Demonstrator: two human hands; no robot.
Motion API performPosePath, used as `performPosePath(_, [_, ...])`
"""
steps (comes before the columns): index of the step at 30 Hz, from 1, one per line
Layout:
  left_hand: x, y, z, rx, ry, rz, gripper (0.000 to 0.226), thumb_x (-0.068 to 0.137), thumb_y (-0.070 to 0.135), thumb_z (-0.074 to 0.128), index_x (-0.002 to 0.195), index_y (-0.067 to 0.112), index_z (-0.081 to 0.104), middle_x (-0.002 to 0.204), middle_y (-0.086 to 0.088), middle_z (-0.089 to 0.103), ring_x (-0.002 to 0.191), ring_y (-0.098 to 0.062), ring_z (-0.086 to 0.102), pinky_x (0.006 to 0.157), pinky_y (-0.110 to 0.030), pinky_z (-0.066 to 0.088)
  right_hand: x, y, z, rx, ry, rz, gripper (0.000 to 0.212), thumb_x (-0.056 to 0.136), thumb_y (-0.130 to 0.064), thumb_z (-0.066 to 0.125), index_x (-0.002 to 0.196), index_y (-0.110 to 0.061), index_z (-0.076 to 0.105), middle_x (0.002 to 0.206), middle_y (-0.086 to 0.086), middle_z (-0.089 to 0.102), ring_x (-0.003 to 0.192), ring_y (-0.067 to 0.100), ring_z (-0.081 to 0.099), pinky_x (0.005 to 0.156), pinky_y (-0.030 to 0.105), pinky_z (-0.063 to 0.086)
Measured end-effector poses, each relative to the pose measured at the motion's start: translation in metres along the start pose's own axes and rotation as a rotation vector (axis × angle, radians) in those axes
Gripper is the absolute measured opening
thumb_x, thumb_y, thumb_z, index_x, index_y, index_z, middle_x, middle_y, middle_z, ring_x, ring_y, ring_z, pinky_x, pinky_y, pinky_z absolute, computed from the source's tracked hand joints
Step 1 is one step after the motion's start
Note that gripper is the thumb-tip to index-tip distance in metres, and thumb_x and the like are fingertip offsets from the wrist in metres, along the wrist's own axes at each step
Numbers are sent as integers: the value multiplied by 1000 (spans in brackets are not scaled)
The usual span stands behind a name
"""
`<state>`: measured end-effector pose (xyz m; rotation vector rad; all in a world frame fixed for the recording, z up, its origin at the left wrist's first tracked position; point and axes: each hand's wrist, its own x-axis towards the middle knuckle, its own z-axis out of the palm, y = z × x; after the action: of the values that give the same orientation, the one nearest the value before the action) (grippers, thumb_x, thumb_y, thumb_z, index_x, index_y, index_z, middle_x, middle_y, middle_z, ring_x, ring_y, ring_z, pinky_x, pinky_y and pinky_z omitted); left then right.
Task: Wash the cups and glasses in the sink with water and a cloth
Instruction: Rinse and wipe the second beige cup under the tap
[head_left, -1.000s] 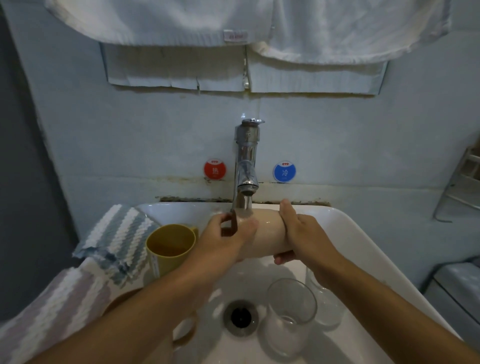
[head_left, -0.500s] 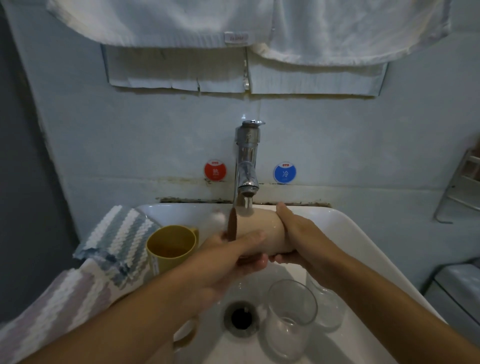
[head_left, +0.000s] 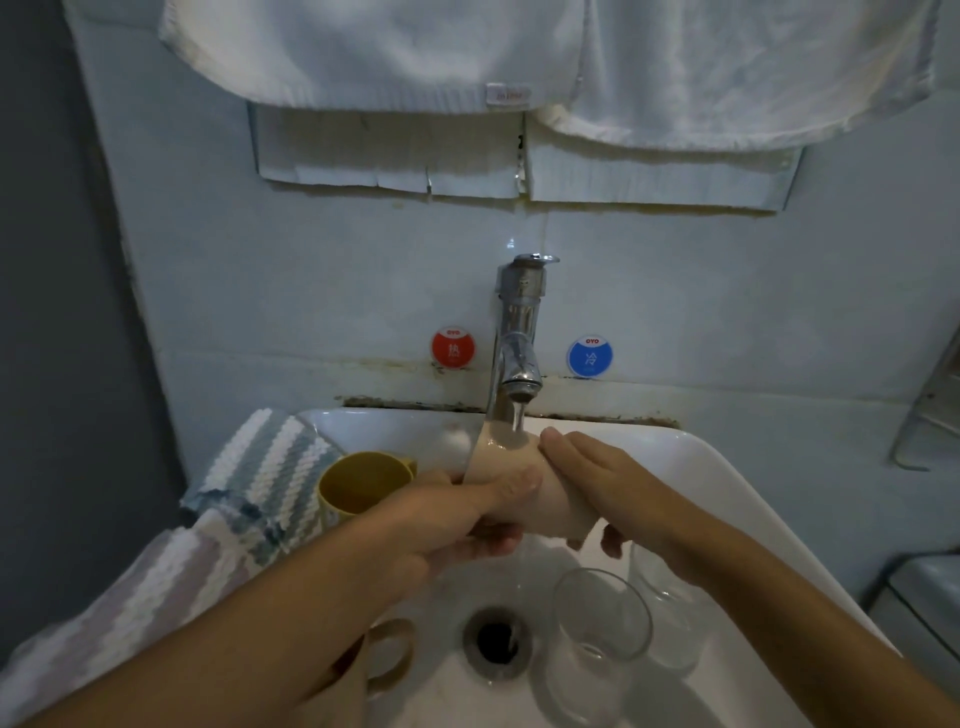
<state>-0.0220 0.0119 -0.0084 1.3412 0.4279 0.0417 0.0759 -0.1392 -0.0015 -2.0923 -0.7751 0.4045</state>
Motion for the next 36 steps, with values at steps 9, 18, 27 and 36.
performPosePath(9, [0,7,-6,361,32,170,38,77,27,81,107,22,59,105,-6,67,89,-20,70,73,-28,60,1,0,2,-62,-97,-72,32,96,-52,44,123,-34,45,121,-7,53,101,9,56,77,18,48])
performPosePath(18, [1,6,-6,673,20,286,78,62,21,91,127,31,48,122,9,59,110,-15,60,90,-40,57,-5,0,10,128,-68,-156,56,77,-28,82,119,-42,49,120,-12,61,91,-6,62,60,3,47])
performPosePath(27, [3,22,-16,841,341,531,51,91,0,58,135,22,46,115,1,62,84,-8,58,72,-26,54,-4,5,11,181,-2,-163,57,78,-31,82,126,-32,51,115,-12,62,99,8,63,64,12,53])
performPosePath(36, [-23,82,16,1185,655,1262,62,100,22,45,155,33,17,110,3,60,85,-11,56,69,-27,53,-3,3,11,135,-14,-180,57,76,-31,84,122,-34,51,114,-14,62,99,8,63,65,13,53])
